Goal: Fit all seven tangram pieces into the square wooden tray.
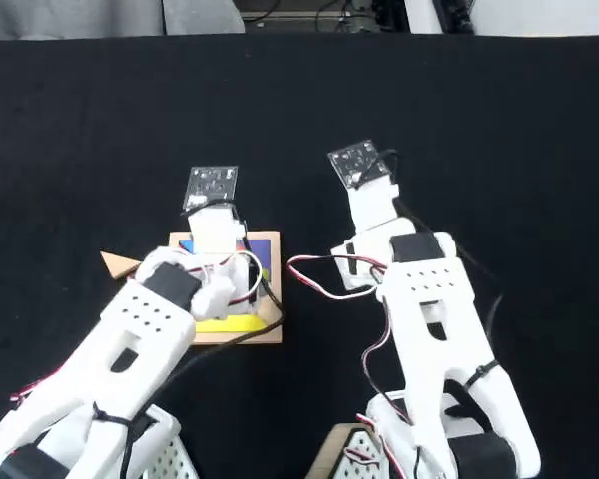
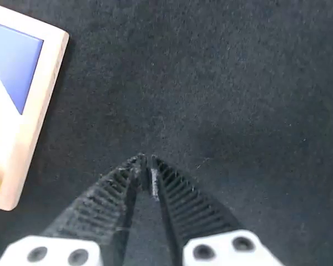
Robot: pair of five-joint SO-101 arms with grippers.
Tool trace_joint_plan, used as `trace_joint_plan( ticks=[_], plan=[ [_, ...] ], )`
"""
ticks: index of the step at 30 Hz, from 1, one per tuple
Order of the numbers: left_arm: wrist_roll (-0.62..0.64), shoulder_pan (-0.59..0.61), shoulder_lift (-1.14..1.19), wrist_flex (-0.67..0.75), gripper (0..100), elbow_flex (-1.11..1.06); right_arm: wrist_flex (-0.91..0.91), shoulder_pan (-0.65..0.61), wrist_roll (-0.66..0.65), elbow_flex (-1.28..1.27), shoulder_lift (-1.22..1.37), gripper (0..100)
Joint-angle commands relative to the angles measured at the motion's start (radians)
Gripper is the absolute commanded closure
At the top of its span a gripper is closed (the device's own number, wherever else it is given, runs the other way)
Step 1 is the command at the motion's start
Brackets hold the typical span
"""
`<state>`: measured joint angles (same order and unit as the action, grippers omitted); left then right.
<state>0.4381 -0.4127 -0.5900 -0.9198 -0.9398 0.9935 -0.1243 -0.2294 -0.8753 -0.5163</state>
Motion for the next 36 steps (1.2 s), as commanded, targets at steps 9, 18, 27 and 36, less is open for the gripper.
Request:
trace_joint_plan(
  ticks=[9, 18, 27, 36],
  plan=[
    [0.061, -0.09, -0.018, 0.16, 89, -0.12, -0.048, 0.006, -0.002, 0.041, 0.107, 98.8],
    [0.064, -0.088, -0.018, 0.192, 88, -0.12, -0.051, 0.008, -0.003, 0.053, 0.125, 98.8],
    [0.132, -0.082, -0.018, 0.175, 79, -0.134, -0.051, 0.008, -0.003, 0.05, 0.128, 98.8],
    [0.072, -0.067, -0.031, 0.175, 80, -0.125, -0.046, 0.008, -0.003, 0.05, 0.124, 98.8]
  ],
)
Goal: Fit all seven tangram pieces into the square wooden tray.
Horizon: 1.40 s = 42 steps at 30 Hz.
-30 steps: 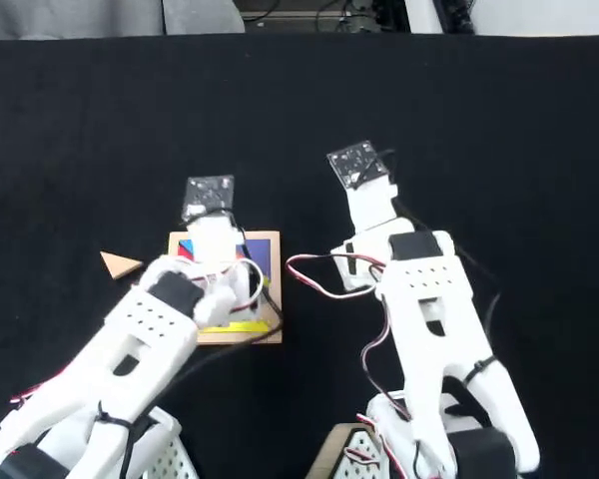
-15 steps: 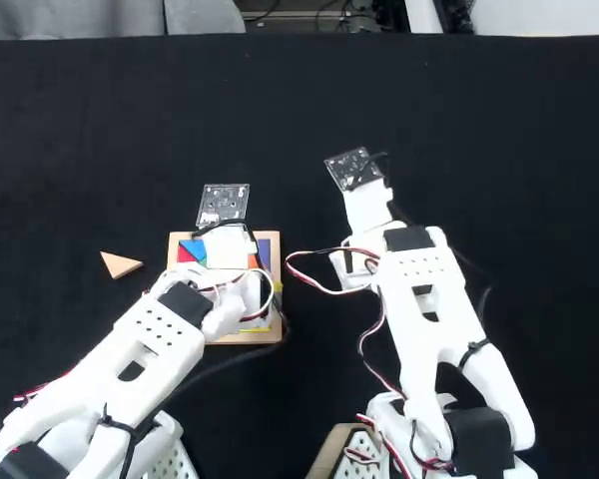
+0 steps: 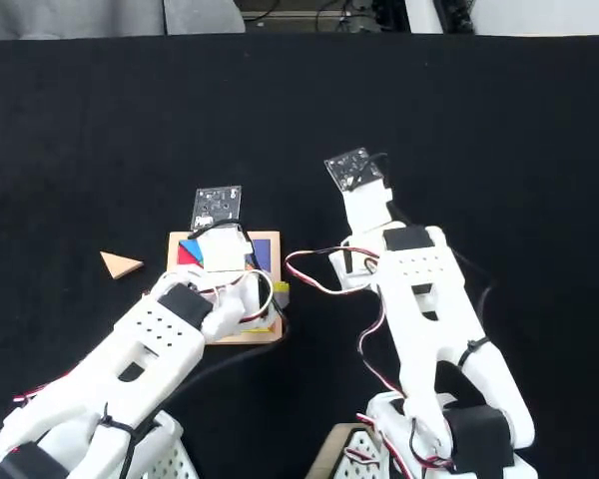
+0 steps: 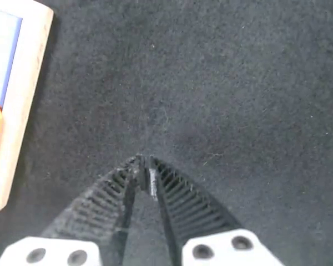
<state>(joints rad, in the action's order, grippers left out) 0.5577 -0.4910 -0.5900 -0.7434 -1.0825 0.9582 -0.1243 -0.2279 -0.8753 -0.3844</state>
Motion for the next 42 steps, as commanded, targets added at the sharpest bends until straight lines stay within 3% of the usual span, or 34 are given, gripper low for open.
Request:
trace_joint_plan(
  ticks=[1, 9, 14, 18, 26, 29, 32, 42],
  plan=[
    [-0.086, 0.041, -0.032, -0.002, 80, 0.033, -0.005, 0.008, -0.005, 0.054, -0.008, 98.8],
    [-0.374, 0.572, -0.164, -0.285, 82, 0.271, 0.147, -0.068, -0.012, 0.058, -0.206, 98.8],
    [-0.456, 0.857, -0.184, -0.203, 82, 0.148, 0.152, -0.342, -0.02, 0.005, -0.203, 98.8],
    [-0.465, 1.018, -0.184, -0.092, 82, 0.041, 0.153, -0.399, 0.0, 0.062, -0.111, 98.8],
    [-0.629, 1.09, -0.184, -0.06, 82, -0.101, 0.147, -0.445, 0.0, 0.193, 0.113, 98.8],
    [-0.637, 1.101, -0.193, 0.009, 82, -0.188, 0.147, -0.477, 0.0, 0.216, 0.137, 98.8],
    [-0.631, 1.191, -0.19, 0.069, 82, -0.197, 0.147, -0.488, 0.0, 0.231, 0.159, 98.8],
    [-0.631, 1.187, -0.193, 0.078, 82, -0.205, 0.091, -0.489, 0.026, 0.259, 0.278, 98.8]
  ],
)
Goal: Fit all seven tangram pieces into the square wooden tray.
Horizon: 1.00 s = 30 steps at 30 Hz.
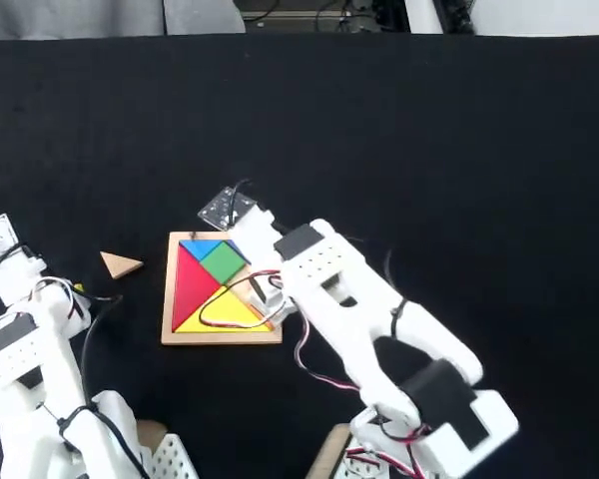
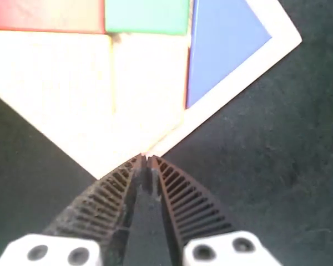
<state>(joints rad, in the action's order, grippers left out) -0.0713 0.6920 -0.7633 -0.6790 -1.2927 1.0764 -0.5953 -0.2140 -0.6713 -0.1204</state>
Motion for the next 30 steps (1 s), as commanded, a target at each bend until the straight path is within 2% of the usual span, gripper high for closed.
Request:
trace_joint_plan(
  ticks=[1, 10, 30],
  plan=[
    [-0.002, 0.004, -0.02, 0.014, 82, 0.005, -0.028, -0.018, 0.012, 0.056, 0.018, 98.8],
    [-0.005, 0.004, -0.02, 0.014, 82, 0.005, -0.081, -0.018, 0.012, 0.048, 0.028, 98.8],
    [-0.005, 0.004, -0.02, 0.014, 82, 0.004, -0.083, -0.014, 0.012, 0.054, 0.094, 98.8]
  ],
)
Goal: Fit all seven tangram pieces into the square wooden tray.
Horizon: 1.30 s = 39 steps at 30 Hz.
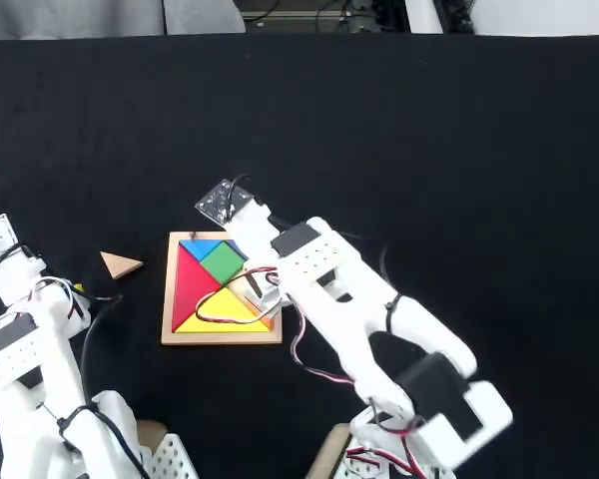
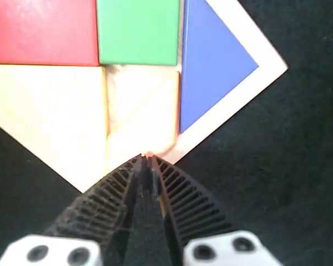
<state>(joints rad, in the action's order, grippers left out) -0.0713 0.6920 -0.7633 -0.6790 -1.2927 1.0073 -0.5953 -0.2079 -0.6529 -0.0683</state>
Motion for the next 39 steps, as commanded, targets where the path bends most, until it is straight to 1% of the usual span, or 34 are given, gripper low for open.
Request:
trace_joint_plan(
  ticks=[1, 4, 7, 11, 13, 16, 19, 23, 27, 30, 39],
  plan=[
    [-0.005, 0.004, -0.02, 0.014, 82, 0.004, -0.011, -0.014, 0.006, 0.044, 0.044, 98.8],
    [-0.005, 0.004, -0.02, 0.014, 82, 0.004, 0.021, -0.014, 0.008, 0.062, 0.004, 98.8],
    [-0.005, 0.004, -0.02, 0.014, 82, 0.004, 0.043, -0.014, 0.008, 0.042, -0.097, 98.8],
    [-0.005, 0.002, -0.02, 0.015, 82, 0.004, -0.012, -0.018, 0.008, -0.038, -0.225, 98.8],
    [-0.003, 0.002, -0.02, 0.015, 82, 0.004, -0.061, -0.02, 0.008, -0.053, -0.24, 98.8],
    [-0.003, 0.002, -0.02, 0.015, 82, 0.004, -0.084, -0.02, 0.008, -0.008, -0.189, 98.8],
    [-0.003, 0.002, -0.02, 0.015, 82, 0.004, -0.068, -0.023, 0.008, 0.077, -0.076, 98.8],
    [-0.003, 0.002, -0.02, 0.015, 82, 0.004, -0.018, -0.089, 0.008, 0.194, 0.054, 98.8],
    [-0.002, 0.002, -0.02, 0.015, 82, 0.004, -0.02, -0.13, 0.008, 0.232, 0.11, 98.8],
    [0.0, 0.002, -0.02, 0.015, 82, 0.004, -0.031, -0.127, 0.008, 0.237, 0.139, 98.8],
    [0.0, 0.002, -0.02, 0.015, 82, 0.004, -0.037, -0.057, 0.0, 0.243, 0.197, 98.8]
  ],
)
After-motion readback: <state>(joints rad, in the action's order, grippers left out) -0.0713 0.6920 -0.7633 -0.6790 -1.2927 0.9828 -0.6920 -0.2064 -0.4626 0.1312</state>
